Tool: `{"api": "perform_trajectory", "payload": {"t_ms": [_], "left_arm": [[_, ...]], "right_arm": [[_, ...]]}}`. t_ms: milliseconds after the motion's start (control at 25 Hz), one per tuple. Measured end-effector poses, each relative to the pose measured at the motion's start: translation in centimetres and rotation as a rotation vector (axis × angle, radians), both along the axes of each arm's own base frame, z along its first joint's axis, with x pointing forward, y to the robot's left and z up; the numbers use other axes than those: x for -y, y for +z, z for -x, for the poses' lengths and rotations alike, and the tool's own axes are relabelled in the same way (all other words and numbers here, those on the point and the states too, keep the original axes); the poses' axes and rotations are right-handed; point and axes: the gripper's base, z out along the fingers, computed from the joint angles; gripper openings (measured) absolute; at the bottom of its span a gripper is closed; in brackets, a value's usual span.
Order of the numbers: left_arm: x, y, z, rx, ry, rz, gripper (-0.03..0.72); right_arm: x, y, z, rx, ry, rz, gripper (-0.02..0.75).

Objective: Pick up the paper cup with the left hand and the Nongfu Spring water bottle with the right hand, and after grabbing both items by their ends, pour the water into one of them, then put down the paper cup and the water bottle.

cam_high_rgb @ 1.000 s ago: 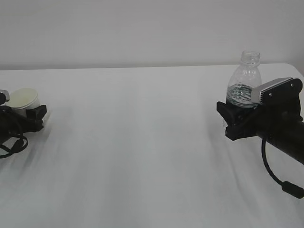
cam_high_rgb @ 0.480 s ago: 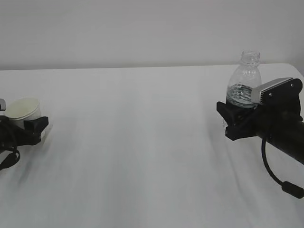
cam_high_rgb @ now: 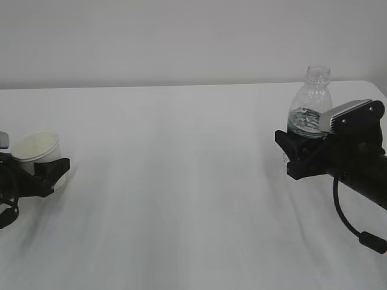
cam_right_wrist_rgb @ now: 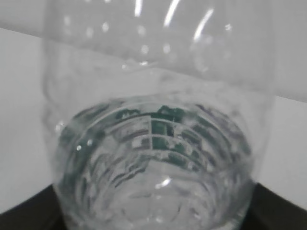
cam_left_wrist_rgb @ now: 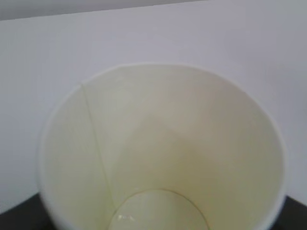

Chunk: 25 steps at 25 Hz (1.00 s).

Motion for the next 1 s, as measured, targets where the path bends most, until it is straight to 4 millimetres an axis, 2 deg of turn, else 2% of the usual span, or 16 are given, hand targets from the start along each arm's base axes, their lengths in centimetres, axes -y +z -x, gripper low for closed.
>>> {"api": "perform_trajectory", "payload": {"t_ms": [480,1000], "left_arm": [[1.7,2.5,0.9,0.058,-0.213,0.002,0.513],[3.1,2.4,1.8,0.03,-0.375,0.016,0.512]], "right_arm": [[-0.3,0.0,0.2,0.0,0.037,0.01,0.474],[-0.9,-0.1,0.5,0.003,0.128,0.035,0.474]]}}
